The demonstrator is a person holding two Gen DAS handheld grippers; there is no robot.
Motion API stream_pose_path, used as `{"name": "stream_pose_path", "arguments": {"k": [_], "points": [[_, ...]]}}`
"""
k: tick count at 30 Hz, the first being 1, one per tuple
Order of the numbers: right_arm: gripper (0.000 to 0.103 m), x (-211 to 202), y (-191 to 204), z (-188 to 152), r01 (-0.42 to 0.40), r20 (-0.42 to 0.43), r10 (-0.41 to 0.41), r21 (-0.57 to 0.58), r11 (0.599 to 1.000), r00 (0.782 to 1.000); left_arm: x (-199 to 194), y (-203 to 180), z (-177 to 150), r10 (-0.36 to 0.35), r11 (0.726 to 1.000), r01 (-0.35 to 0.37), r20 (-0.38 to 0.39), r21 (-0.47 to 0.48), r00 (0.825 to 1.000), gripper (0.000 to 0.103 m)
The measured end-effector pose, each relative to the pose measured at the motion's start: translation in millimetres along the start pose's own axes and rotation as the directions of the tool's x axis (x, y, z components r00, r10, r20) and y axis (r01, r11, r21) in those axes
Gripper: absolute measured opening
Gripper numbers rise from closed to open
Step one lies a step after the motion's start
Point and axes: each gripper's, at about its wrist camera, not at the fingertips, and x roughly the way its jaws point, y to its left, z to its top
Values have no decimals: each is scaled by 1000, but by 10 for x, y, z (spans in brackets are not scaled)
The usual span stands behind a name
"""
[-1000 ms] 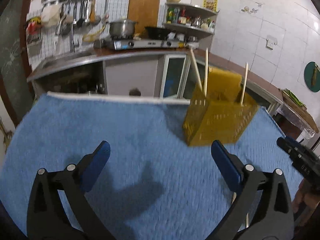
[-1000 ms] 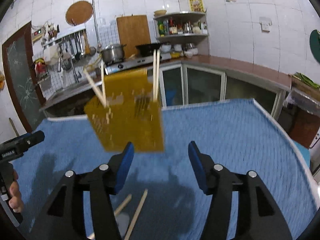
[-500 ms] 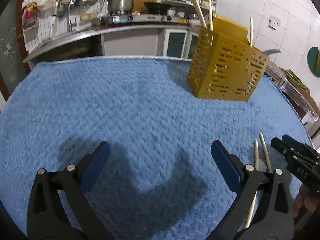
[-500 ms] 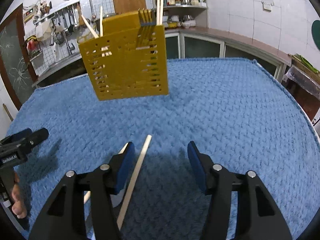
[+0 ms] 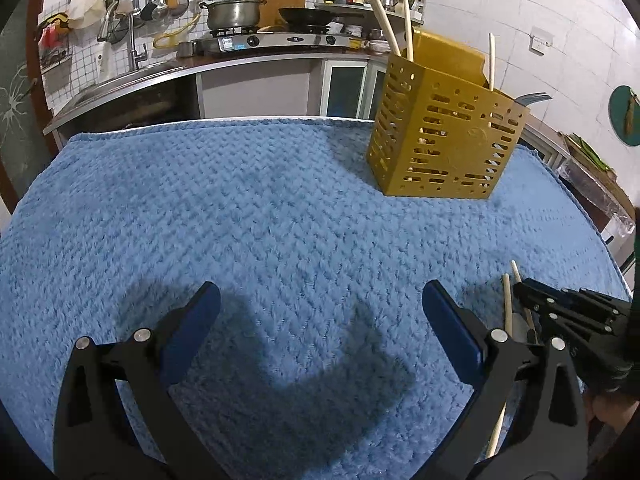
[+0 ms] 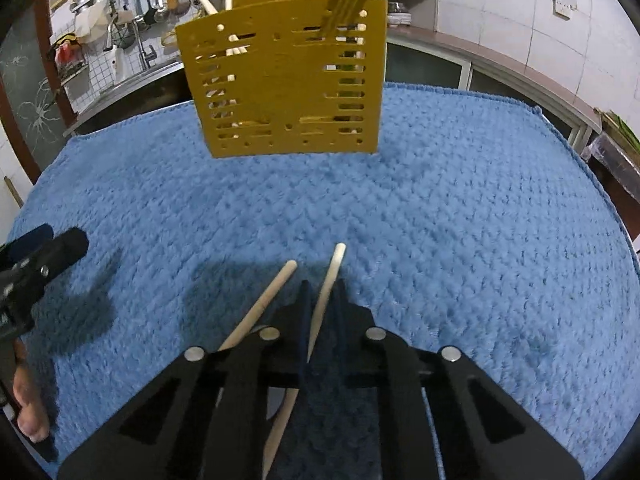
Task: Organize utensils
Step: 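Close the right tool on a chopstick while the left tool grasps another chopstick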
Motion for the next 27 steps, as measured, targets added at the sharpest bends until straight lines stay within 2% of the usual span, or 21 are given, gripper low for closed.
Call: {"name": "stream_pose_path", "arguments": {"k": [4,8,15,23,27], "points": [[12,45,-17,77,-5,-17,6,41,999,1000,-2,-33,-12,4,1000,-4,-3,14,1000,98],[12,77,34,116,18,-25,-18,27,999,1000,-10,-90,-23,7,999,-7,-1,32,1000,98],[6,60,-84,120,-28,-16,28,40,999,999,-21,-166,-25,-1,999,2,-11,50,1000,98],[6,-117,-600,114,-2,11,1,76,997,1000,19,-454,54,-96,992,102,-88,69,991,98],[6,-133,-895,79,10,20,-12,128,992,1000,87,-701,42,-109,986,122,-118,115,987,97]]}}
